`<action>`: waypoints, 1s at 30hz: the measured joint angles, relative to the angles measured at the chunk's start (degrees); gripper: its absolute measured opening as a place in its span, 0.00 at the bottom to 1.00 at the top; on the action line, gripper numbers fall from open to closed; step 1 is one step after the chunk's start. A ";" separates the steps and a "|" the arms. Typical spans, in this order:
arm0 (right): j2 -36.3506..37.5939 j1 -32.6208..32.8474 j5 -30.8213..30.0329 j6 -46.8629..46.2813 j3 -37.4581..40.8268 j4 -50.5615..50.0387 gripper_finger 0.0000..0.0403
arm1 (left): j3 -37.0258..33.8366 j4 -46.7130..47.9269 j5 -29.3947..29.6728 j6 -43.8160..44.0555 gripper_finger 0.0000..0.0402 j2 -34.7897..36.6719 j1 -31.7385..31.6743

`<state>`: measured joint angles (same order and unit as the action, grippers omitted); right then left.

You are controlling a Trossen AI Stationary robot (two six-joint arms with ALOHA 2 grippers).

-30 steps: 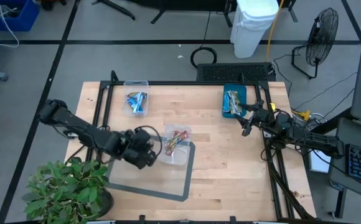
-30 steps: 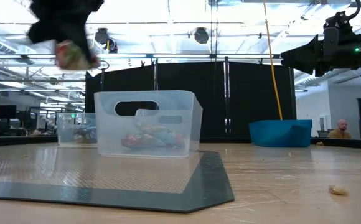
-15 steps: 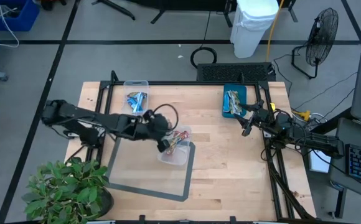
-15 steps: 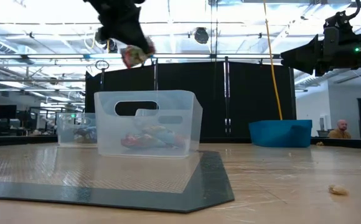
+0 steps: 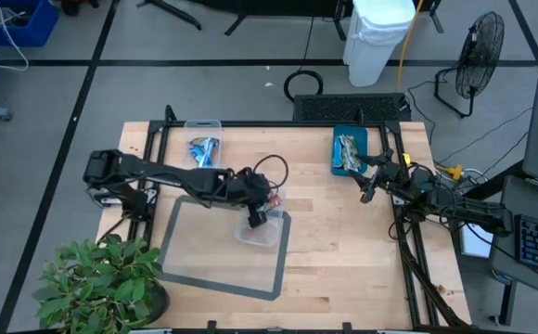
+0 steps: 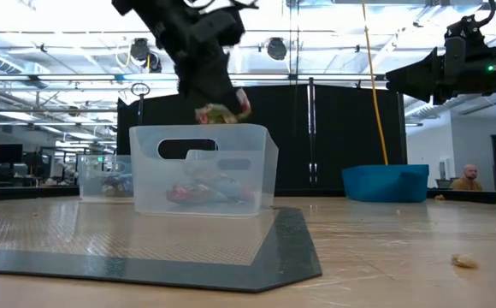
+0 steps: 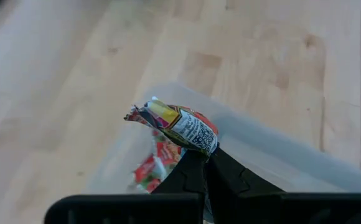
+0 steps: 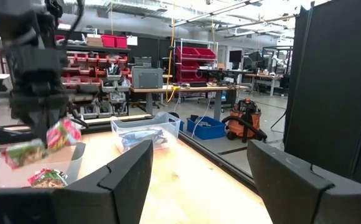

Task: Pick and place Granola Bars by type
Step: Put the red granola bar into the bottom transparent bin

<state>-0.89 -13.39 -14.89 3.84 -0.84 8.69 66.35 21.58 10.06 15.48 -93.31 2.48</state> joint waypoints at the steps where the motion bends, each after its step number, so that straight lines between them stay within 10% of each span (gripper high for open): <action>1: 0.00 -0.02 0.01 0.02 0.00 -0.02 0.62 | 0.00 -0.40 -0.79 0.14 0.01 -0.90 0.01; 30: 0.00 0.00 0.02 0.02 -0.01 -0.01 0.62 | -0.02 -6.90 -6.92 15.06 0.01 -10.63 2.53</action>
<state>-0.89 -13.39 -14.87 3.86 -0.84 8.69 66.32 14.68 3.14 30.55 -103.94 5.01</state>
